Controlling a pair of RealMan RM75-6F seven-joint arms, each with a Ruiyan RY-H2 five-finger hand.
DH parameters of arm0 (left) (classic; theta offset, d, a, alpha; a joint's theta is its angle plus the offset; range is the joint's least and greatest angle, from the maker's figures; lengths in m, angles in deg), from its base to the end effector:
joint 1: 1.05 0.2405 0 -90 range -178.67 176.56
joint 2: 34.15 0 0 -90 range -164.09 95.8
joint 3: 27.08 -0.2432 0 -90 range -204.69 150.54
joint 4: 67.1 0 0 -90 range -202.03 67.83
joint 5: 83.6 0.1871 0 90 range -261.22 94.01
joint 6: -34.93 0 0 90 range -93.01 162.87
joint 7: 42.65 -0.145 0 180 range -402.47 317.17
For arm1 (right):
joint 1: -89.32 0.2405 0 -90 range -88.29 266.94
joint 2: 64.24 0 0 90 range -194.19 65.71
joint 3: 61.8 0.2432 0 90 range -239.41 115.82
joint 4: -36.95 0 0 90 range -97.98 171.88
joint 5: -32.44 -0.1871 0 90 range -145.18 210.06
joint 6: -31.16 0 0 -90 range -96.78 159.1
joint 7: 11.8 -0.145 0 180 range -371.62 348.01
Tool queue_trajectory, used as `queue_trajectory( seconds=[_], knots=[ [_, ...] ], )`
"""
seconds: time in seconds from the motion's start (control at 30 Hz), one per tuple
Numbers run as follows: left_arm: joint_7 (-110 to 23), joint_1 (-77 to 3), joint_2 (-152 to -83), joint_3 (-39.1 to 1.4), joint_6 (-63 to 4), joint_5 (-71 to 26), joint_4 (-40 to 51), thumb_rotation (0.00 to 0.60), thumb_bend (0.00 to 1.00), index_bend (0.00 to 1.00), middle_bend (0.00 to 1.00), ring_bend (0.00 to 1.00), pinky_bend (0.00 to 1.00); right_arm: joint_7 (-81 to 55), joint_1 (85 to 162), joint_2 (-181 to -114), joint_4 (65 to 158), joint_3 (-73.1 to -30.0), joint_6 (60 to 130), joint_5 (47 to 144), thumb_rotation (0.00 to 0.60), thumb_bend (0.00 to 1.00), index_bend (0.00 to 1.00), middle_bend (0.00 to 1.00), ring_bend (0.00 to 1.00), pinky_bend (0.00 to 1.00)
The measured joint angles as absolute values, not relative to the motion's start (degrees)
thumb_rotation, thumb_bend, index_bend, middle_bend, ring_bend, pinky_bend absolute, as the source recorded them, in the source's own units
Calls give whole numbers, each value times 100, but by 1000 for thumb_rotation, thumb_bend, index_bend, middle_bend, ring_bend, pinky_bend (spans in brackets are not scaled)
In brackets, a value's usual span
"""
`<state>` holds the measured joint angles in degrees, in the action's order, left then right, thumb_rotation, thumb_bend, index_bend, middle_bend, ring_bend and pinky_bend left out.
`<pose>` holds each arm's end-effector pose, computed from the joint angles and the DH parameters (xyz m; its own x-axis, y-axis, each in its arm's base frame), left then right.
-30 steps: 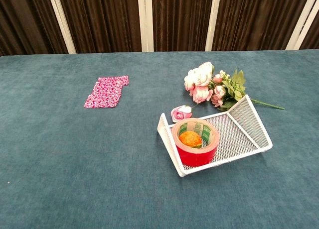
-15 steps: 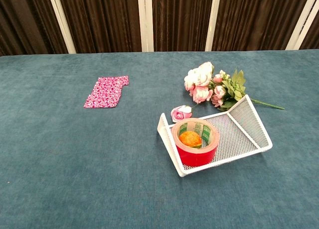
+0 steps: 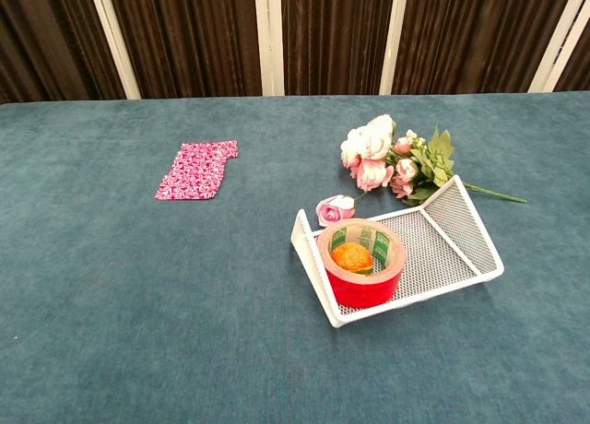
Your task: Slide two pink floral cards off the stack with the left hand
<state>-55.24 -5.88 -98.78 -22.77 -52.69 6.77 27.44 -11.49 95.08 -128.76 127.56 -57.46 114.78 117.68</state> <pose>-0.2683 0.1822 0.1742 0.5458 -0.0816 0.8339 0.8310 -0.0750 -0.5513 -0.2934 -0.1890 0.1761 0.4183 0.0063 0.9083 -0.9082 -0.0094 0.4184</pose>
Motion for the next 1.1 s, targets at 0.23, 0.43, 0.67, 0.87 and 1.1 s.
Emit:
queue_trajectory(
  seconds=[0.23, 0.43, 0.67, 0.87, 1.1],
  knots=[
    [-5730, -1079, -9587, -2147, -4345, 420, 3253, 600, 906, 0, 801, 728, 678, -1129, 9510, -12880, 12766, -5739, 11481, 11754, 600, 367, 0, 50, 129, 249],
    [-5931, -1697, -9301, -1981, -3148, -290, 3717, 600, 938, 0, 807, 743, 679, -1186, 9503, -12866, 12751, -5734, 11483, 11742, 600, 366, 0, 49, 129, 249],
    [-6491, -2606, -9280, -1676, -1972, -1959, 3917, 600, 969, 0, 807, 762, 681, -1240, 9517, -12865, 12703, -5712, 11426, 11671, 600, 367, 0, 50, 129, 250],
    [-7268, -3508, -9606, -1590, -1474, -3630, 3626, 600, 969, 0, 807, 763, 682, -1246, 9524, -12871, 12681, -5699, 11399, 11631, 600, 367, 0, 49, 129, 249],
    [-8322, -4462, -10449, -1739, -1460, -4986, 2949, 600, 971, 0, 807, 765, 682, -1236, 9555, -12889, 12654, -5689, 11305, 11560, 600, 367, 0, 50, 129, 250]
  ],
)
